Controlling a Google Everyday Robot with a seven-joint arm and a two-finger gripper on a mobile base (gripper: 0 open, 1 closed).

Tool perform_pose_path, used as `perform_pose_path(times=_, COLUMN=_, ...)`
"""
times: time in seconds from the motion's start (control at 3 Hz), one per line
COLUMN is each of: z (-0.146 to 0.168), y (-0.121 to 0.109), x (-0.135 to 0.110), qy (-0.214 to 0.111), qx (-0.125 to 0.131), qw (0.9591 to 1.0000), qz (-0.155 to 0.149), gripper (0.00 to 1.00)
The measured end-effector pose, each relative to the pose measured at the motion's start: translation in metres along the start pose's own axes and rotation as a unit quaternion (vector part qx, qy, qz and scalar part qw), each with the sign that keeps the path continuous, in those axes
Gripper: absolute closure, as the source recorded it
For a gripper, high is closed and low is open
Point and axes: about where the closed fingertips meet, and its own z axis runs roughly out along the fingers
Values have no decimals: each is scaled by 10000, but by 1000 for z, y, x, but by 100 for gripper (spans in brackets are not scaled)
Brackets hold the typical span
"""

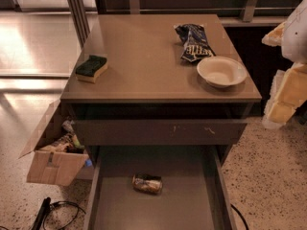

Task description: Pick orange can from middle drawer and place on counter

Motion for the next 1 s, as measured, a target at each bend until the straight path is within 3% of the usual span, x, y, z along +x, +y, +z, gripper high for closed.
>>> perform_pose_path(times=0.33, z=1, y=0, x=0, qy=-2, qx=3, qw=10000, qz=12, gripper=0)
perform_pose_path(times=0.67, z=42, y=22, x=5, qy=-615, qx=-165, qw=9978, qz=186, gripper=0)
perform_pose_path(times=1.0, z=98, y=52, x=19, qy=-1394, qx=-379, qw=9884, qz=466, gripper=0)
